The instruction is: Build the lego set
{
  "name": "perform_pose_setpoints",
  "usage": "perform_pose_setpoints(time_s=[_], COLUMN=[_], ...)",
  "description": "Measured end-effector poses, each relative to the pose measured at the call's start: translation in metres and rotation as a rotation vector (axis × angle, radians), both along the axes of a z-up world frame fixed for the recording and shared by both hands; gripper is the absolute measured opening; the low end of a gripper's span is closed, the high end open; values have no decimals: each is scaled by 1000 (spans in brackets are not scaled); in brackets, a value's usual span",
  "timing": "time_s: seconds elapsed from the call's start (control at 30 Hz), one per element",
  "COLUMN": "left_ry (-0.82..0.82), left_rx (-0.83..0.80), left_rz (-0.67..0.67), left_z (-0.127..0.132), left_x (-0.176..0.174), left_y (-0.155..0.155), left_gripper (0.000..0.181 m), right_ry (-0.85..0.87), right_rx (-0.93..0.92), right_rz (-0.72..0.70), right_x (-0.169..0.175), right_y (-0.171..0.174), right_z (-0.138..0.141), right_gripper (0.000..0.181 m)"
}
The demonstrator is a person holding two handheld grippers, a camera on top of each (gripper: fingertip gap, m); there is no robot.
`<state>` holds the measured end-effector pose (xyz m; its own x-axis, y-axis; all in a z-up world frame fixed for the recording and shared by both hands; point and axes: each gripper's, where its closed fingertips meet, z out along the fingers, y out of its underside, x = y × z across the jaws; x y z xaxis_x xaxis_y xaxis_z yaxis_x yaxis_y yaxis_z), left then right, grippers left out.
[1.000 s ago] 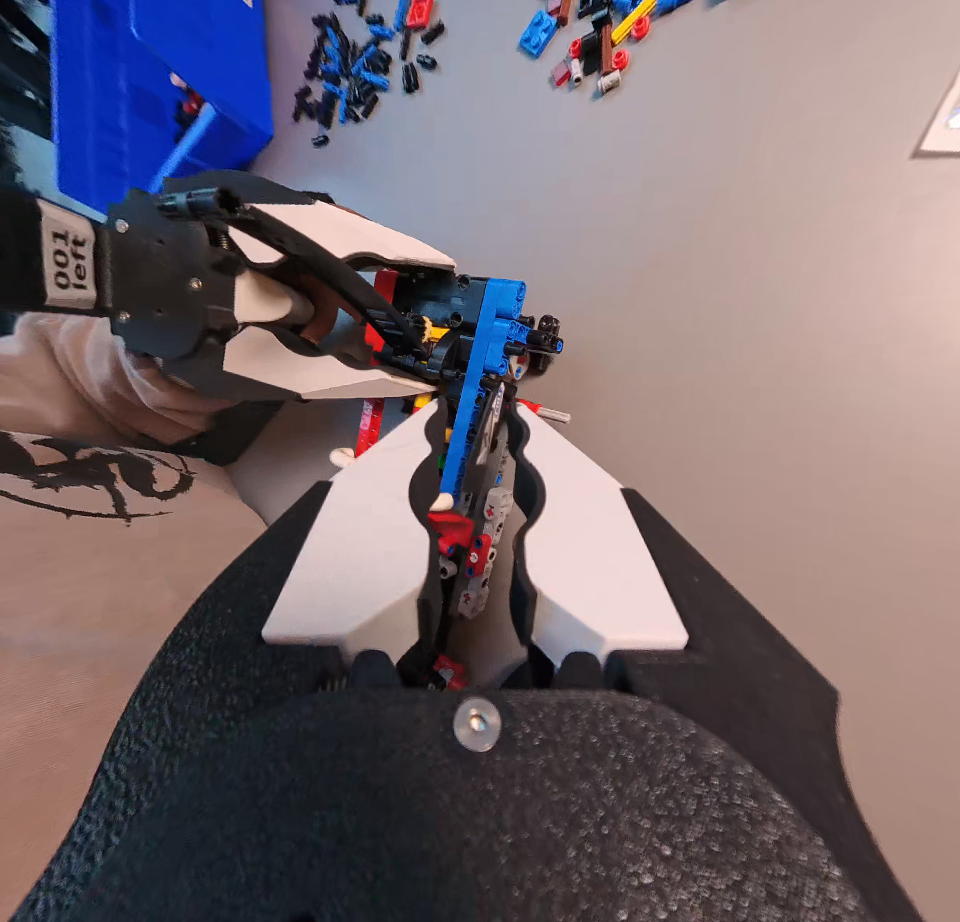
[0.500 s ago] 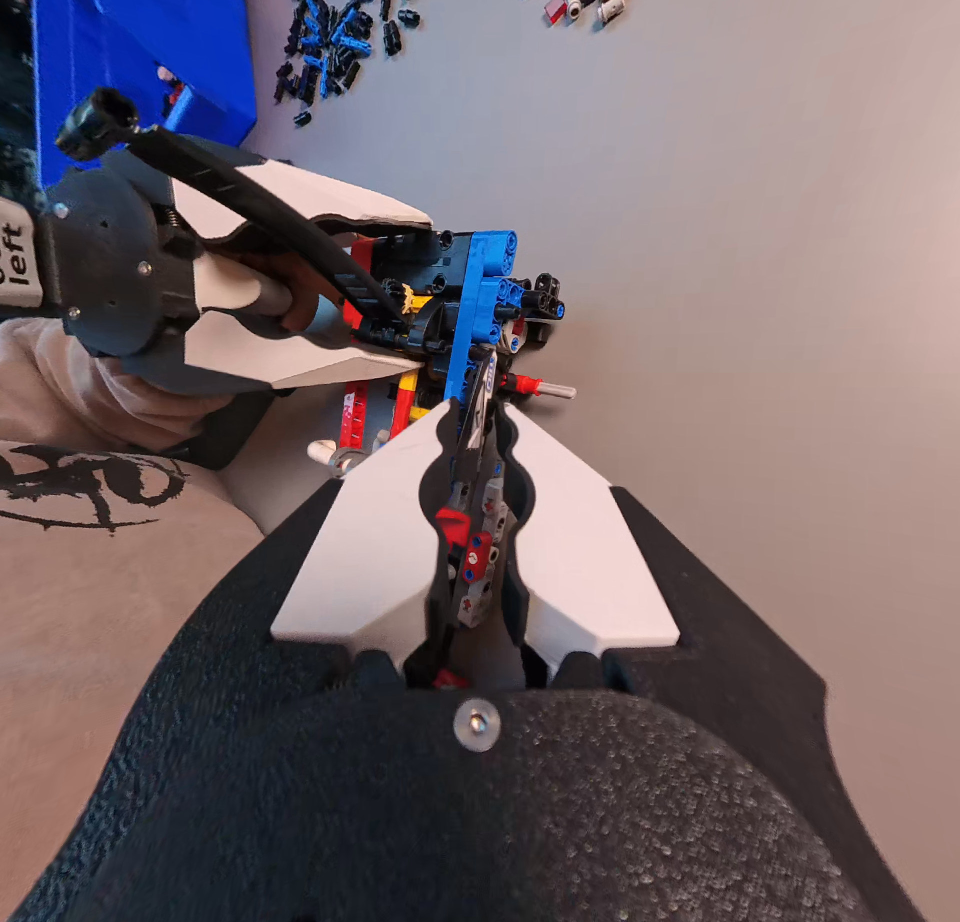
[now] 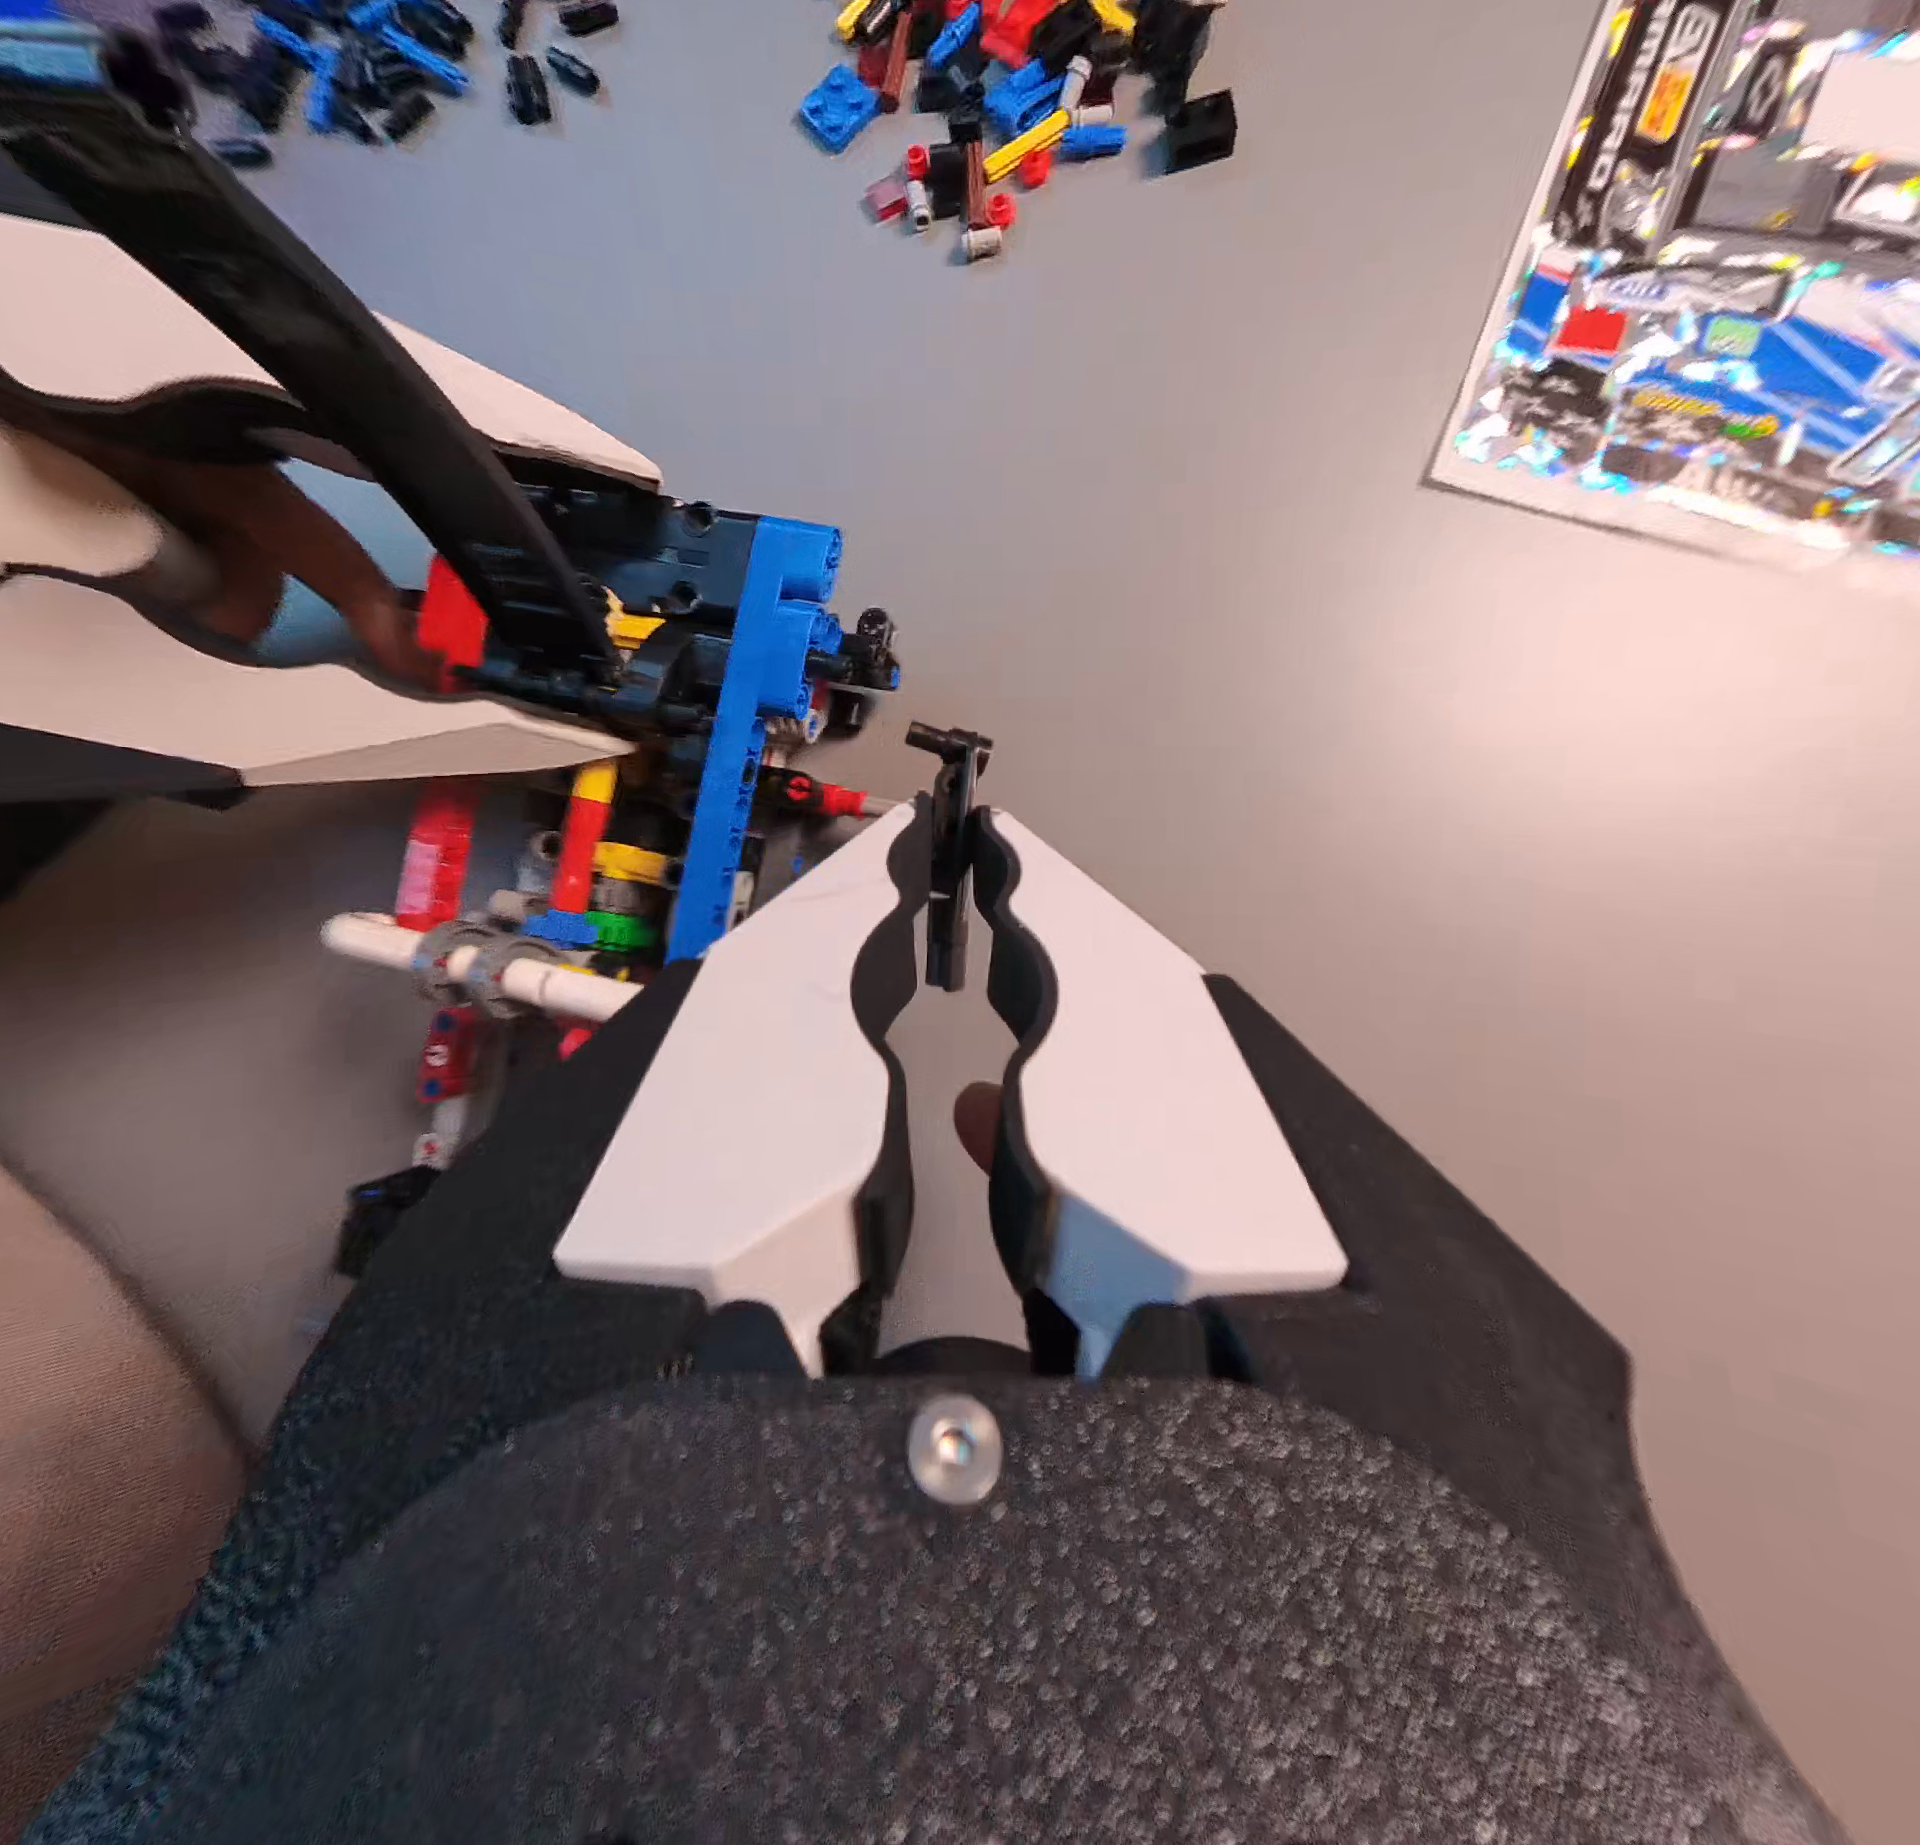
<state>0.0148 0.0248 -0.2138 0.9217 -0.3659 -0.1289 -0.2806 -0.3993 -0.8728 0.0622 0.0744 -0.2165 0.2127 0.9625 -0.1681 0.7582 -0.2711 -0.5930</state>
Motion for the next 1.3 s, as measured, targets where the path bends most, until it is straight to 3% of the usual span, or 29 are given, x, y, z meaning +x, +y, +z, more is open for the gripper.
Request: perform_pose_setpoints(time_s=[0.03, 0.2, 0.33, 0.4, 0.47, 0.53, 0.63, 0.8, 0.9, 1.1, 1.3], left_ry=[-1, -5, 17, -103, -298, -497, -654, -786, -825, -928, -1026], left_rx=[-1, 10, 77, 143, 190, 187, 207, 231, 258, 242, 210], left_rz=[1, -15, -38, -51, -152, -293, -415, -481, -481, -496, -517], left_z=[0, 1, 18, 43, 69, 86, 104, 125, 134, 139, 138], left_x=[0, -3, -14, -17, -4, 19, 42, 56, 60, 64, 64], left_y=[0, 1, -1, -9, -24, -41, -57, -73, -78, -84, -86], left_gripper=[46, 47, 62, 50, 29, 28, 29, 20, 14, 12, 10], right_ry=[6, 30, 202, 315, 428, 545, 679, 874, 942, 991, 1018], right_rx=[-66, -5, 22, 119, 195, 200, 89, -260, -348, -390, -296], right_rz=[-9, 53, 177, 295, 395, 480, 542, 504, 469, 448, 491], right_x=[0, 0, -2, 1, 5, 6, 6, 10, 10, 10, 10], right_y=[-5, -5, -14, -28, -49, -74, -105, -130, -133, -137, -138], right_z=[2, 10, 39, 60, 78, 94, 111, 135, 142, 144, 142], right_gripper=[5, 5, 5, 5, 5, 5, 5, 5, 5, 4, 4])
